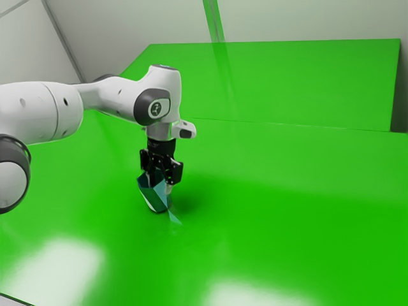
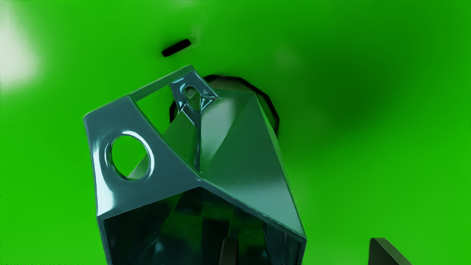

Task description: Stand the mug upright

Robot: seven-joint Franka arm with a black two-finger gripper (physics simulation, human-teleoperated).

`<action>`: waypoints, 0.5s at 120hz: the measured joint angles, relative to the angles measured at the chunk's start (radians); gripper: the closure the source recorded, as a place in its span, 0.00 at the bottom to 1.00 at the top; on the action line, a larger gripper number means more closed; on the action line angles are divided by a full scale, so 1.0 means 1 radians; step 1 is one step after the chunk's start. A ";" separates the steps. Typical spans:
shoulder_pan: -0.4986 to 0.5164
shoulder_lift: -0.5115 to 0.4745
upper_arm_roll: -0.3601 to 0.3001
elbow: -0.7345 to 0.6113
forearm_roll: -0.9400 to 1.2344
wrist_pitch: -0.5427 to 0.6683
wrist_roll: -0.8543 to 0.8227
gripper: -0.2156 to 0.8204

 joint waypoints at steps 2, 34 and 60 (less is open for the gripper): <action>0.000 -0.002 0.000 0.001 0.000 0.000 -0.001 0.44; 0.003 -0.070 0.010 0.120 -0.044 -0.008 -0.013 0.27; 0.009 -0.099 0.057 0.289 -0.081 -0.010 0.007 0.23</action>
